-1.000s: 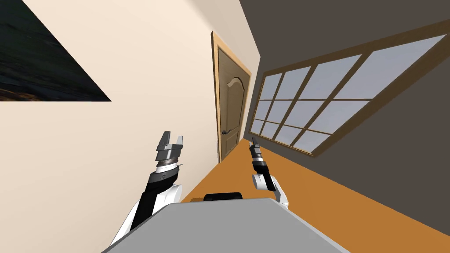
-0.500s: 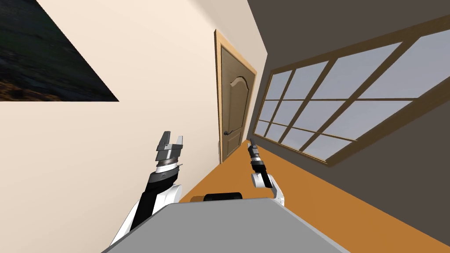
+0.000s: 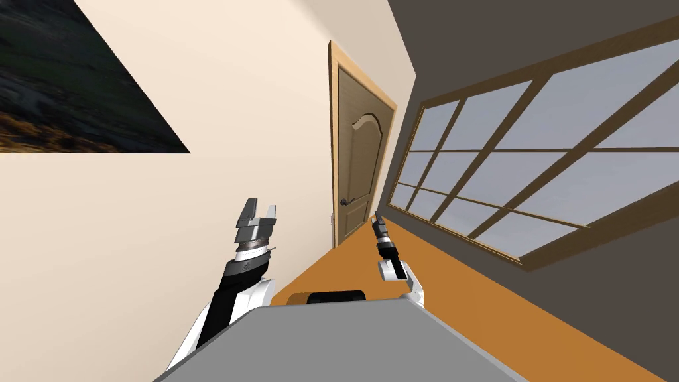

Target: Pull the door open

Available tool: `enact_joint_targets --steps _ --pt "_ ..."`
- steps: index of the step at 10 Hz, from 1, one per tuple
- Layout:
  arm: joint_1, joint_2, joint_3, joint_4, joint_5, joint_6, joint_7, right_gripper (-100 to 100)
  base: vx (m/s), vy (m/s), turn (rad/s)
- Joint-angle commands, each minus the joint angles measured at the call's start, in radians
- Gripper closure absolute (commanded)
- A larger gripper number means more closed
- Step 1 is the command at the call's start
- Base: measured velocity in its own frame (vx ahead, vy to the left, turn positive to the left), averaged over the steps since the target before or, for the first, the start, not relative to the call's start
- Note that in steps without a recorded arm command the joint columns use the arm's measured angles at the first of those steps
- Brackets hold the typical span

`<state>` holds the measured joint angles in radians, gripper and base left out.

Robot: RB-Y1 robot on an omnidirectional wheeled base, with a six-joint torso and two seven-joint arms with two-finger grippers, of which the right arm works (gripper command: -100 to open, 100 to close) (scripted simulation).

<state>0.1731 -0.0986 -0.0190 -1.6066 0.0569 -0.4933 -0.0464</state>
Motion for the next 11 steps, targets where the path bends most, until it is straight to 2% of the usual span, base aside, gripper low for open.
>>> enact_joint_targets --steps 1,4,5,6,7,9,10,11 --pt "-0.012 -0.003 0.001 0.035 0.0 -0.008 -0.003 -100 0.038 -0.072 0.081" --pt "-0.067 -0.024 0.001 0.143 0.0 -0.036 -0.02 -100 0.045 -0.088 0.184" --pt "-0.067 -0.024 0.001 0.16 0.0 -0.036 -0.02 -100 0.027 -0.085 0.072" --pt "-0.085 -0.031 0.002 0.198 -0.001 -0.045 -0.026 -100 0.027 -0.078 0.106" --pt "-0.085 -0.031 0.002 0.201 -0.001 -0.045 -0.026 -100 0.019 -0.059 0.08" --pt "-0.122 -0.044 0.002 0.273 -0.001 -0.064 -0.038 -100 0.029 -0.064 0.202" --pt "-0.122 -0.044 0.002 0.285 -0.001 -0.064 -0.038 -100 0.023 -0.075 0.055" --pt "-0.141 -0.051 0.002 0.327 -0.002 -0.073 -0.044 -100 0.017 -0.078 0.097"
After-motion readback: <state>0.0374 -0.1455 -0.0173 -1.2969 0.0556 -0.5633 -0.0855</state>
